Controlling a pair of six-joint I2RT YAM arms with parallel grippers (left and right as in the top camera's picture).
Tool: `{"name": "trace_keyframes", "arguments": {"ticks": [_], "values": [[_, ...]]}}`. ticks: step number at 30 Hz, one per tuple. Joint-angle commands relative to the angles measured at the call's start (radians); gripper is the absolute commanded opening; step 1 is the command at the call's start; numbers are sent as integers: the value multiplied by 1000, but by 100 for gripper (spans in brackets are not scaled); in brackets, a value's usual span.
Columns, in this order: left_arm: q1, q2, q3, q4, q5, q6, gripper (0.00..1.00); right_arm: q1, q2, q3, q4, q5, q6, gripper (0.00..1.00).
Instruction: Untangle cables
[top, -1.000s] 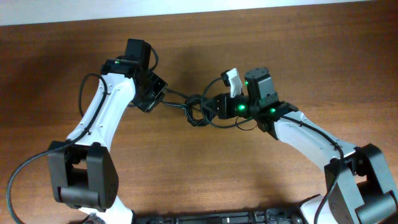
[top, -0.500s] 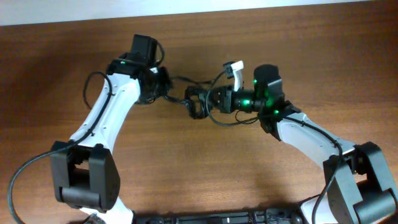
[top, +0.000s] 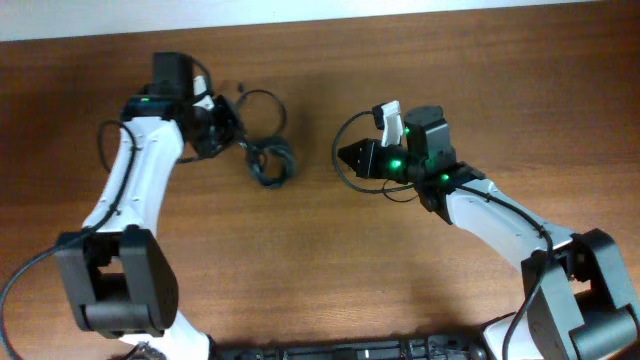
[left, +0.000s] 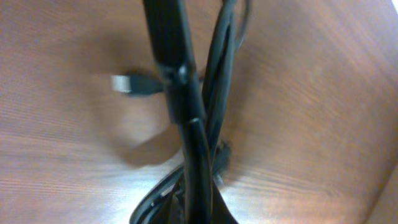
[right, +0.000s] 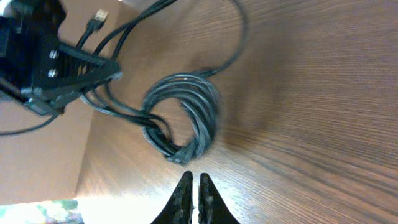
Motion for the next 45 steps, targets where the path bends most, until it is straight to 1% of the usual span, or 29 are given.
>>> {"name": "trace_keyframes", "arguments": {"ticks": [1, 3, 4, 6, 8, 9, 10, 11, 12, 14, 16, 17, 18, 19, 21, 24, 25, 27, 29, 30, 31, 33, 35, 36, 39, 41, 42, 43, 45], "values": [[-78, -2, 9, 72, 14, -65, 0, 35, -17, -4, -3, -18, -3, 37], [-71, -5, 10, 78, -11, -250, 0, 43, -16, -5, -10, -11, -2, 78], [-52, -14, 10, 71, -10, -341, 0, 43, -16, -5, -10, -11, -2, 86], [-19, -47, 10, 32, 33, -530, 0, 49, -2, -5, -9, -7, -2, 89], [-12, -89, 10, -13, 53, -679, 0, 88, 23, -5, 14, 34, 2, 89], [-13, -100, 10, -22, 69, -694, 0, 105, 29, -5, 27, 66, 2, 89], [-13, -111, 10, -32, 118, -694, 0, 127, 39, -5, 56, 110, 8, 86], [-13, -117, 10, -42, 156, -694, 0, 148, 49, -5, 102, 153, 58, 80], [-13, -120, 10, -49, 179, -694, 0, 160, 57, -5, 144, 174, 105, 78], [-13, -121, 10, -113, 200, -694, 0, 168, 73, -5, 222, 189, 140, 62], [-13, -121, 10, -180, 200, -694, 0, 168, 75, -5, 235, 192, 145, 37], [-13, -121, 10, -196, 199, -694, 0, 168, 75, -5, 235, 188, 144, 21], [-13, -121, 10, -207, 199, -694, 0, 168, 75, -5, 236, 167, 145, 9], [-13, -121, 10, -217, 191, -694, 0, 165, 75, -5, 235, 143, 144, 4], [-13, -121, 10, -249, 90, -694, 0, 155, 75, -5, 219, 108, 124, 4], [-13, -146, 11, -248, -71, -693, 0, 136, 74, -5, 56, 108, 126, 4], [-26, -178, 12, -240, -172, -692, 0, 136, 74, -4, -7, 97, 150, 4], [-83, -220, 12, -169, -280, -589, 0, 138, 74, -4, -34, 69, 198, 4], [-178, -248, 12, -91, -409, -481, 0, 138, 74, -4, -40, 51, 252, 4], [-236, -250, 12, -51, -492, -410, 0, 138, 74, -4, -56, 18, 268, 4], [-283, -249, 12, -37, -572, -368, 0, 138, 74, -4, -64, -21, 267, 4], [-378, -249, 12, -38, -732, -326, 0, 138, 74, -4, -78, -59, 269, 4], [-440, -245, 10, -57, -846, -283, 0, 137, 74, -4, -77, -117, 283, 4], [-450, -236, 10, -79, -860, -283, 0, 130, 74, -4, -76, -163, 283, 4], [-450, -177, 10, -117, -829, -283, 0, 67, 74, -4, -76, -335, 283, 4], [-450, -143, 10, -116, -752, -283, 0, 27, 74, -4, -76, -385, 283, 4], [-450, -125, 10, -112, -701, -284, 0, 20, 74, -4, -68, -398, 284, 8], [-450, -116, 10, -108, -680, -284, 0, 21, 74, -4, -63, -410, 290, 11], [-463, -93, 10, -107, -659, -285, 0, 41, 74, -4, -13, -415, 290, 12]]}}
